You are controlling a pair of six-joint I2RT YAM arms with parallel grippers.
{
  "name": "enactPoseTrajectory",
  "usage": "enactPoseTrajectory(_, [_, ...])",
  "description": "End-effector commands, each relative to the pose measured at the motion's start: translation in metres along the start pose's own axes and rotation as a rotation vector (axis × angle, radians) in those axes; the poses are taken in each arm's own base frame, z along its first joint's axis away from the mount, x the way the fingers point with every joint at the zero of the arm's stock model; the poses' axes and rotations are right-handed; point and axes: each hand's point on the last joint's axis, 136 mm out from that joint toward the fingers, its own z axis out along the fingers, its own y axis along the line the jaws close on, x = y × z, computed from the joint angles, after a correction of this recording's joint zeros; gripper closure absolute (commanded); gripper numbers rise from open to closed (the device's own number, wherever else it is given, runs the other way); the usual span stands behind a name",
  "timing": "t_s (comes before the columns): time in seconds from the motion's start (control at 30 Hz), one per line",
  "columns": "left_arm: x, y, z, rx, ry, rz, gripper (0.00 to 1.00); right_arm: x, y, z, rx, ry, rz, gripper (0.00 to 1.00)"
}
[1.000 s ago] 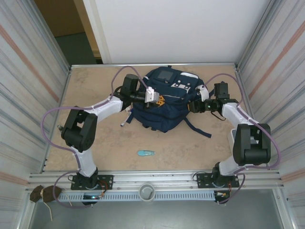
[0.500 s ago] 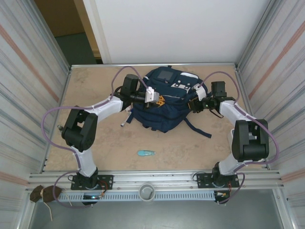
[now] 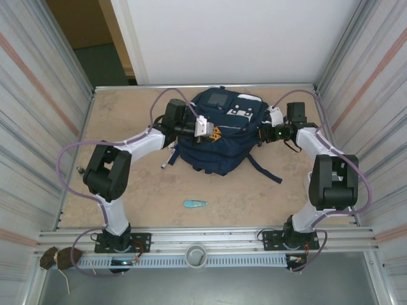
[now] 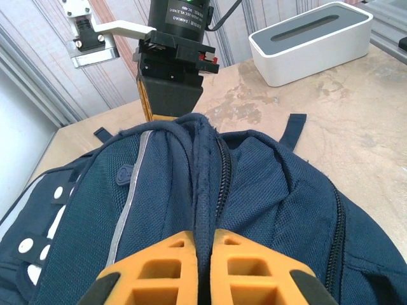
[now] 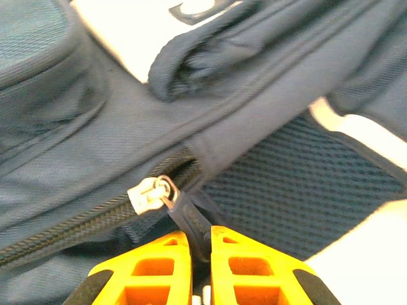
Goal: Pack the student bag
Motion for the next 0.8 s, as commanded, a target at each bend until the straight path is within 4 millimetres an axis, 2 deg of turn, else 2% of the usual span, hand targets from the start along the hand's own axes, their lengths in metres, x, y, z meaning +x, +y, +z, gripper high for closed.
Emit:
enactPoseTrajectory(0.0, [-0.036, 0.003, -0.016, 0.037, -0.126, 0.044, 1.00, 0.009, -0.073, -0.017, 0.286, 0.018, 0.135, 0.89])
enactPoseTrajectory(0.13, [-0.039, 0.004, -0.017, 0.040, -0.139, 0.045, 1.00, 0.009, -0.074, -0.018, 0.287, 0.014, 0.149, 0.89])
enactPoseTrajectory(0.23, [-0.036, 0.004, -0.016, 0.037, -0.130, 0.044, 1.00, 0.008, -0.071, -0.023, 0.268, -0.012, 0.187, 0.82])
enactPoseTrajectory(0.33, [-0.035, 0.003, -0.014, 0.044, -0.132, 0.039, 1.00, -0.003, -0.058, -0.033, 0.196, -0.079, 0.261, 0.67])
enactPoseTrajectory(0.47, [-0.032, 0.001, -0.006, 0.053, -0.125, 0.039, 1.00, -0.029, -0.023, -0.037, -0.024, -0.195, 0.408, 0.50])
enactPoseTrajectory(0.5, [-0.031, 0.001, -0.005, 0.054, -0.123, 0.037, 1.00, -0.032, -0.022, -0.034, -0.046, -0.194, 0.447, 0.39])
enactPoseTrajectory(0.57, [-0.030, 0.000, -0.002, 0.059, -0.120, 0.035, 1.00, -0.031, -0.032, -0.025, -0.018, -0.170, 0.527, 0.31])
enactPoseTrajectory(0.67, [-0.029, -0.002, 0.002, 0.062, -0.112, 0.034, 1.00, -0.024, -0.063, -0.011, 0.109, -0.126, 0.644, 0.29])
enactPoseTrajectory(0.77, [-0.029, -0.002, 0.005, 0.065, -0.110, 0.033, 1.00, -0.021, -0.079, 0.008, 0.148, -0.094, 0.711, 0.30])
